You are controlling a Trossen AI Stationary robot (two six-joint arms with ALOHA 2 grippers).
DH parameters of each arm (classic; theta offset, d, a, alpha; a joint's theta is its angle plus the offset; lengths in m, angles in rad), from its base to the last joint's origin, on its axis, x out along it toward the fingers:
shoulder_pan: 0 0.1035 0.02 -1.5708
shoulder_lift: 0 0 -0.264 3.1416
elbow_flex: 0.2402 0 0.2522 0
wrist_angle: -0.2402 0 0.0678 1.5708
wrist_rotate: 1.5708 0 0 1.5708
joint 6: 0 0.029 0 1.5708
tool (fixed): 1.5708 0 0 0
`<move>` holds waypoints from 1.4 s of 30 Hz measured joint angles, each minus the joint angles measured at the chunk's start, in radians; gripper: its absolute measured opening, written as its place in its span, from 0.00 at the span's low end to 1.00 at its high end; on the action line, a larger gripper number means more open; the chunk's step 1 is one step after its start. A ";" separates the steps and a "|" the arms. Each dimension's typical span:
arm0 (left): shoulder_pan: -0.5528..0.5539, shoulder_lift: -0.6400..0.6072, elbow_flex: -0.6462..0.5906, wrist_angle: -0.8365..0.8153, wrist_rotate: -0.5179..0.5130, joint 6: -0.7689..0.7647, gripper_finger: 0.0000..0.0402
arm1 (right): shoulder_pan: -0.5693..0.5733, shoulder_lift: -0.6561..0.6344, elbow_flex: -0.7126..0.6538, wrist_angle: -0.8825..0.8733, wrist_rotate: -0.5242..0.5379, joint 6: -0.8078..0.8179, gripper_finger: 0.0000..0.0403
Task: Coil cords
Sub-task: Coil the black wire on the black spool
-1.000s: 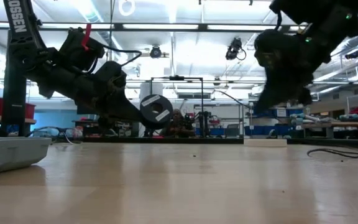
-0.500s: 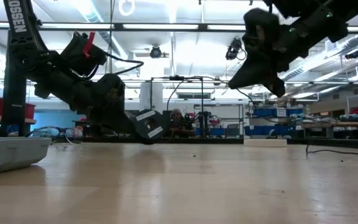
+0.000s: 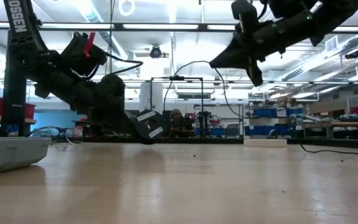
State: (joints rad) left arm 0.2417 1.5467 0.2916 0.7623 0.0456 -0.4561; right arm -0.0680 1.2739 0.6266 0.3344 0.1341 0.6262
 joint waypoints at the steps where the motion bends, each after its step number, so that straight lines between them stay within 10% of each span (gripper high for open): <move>1: 0.000 0.000 0.000 0.000 0.000 0.000 0.00 | -0.002 0.000 0.008 0.000 0.000 -0.008 0.00; 24: 0.000 0.000 0.002 -0.049 -0.176 -0.049 0.00 | -0.050 0.454 0.538 -0.019 -0.334 -0.223 0.00; 42: 0.000 0.000 0.000 0.063 -0.231 -0.076 0.00 | -0.031 0.592 0.572 -0.039 -0.367 -0.186 0.00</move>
State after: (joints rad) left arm 0.2420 1.5471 0.2916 0.8255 -0.1852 -0.5323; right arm -0.0989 1.8656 1.1988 0.2955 -0.2325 0.4404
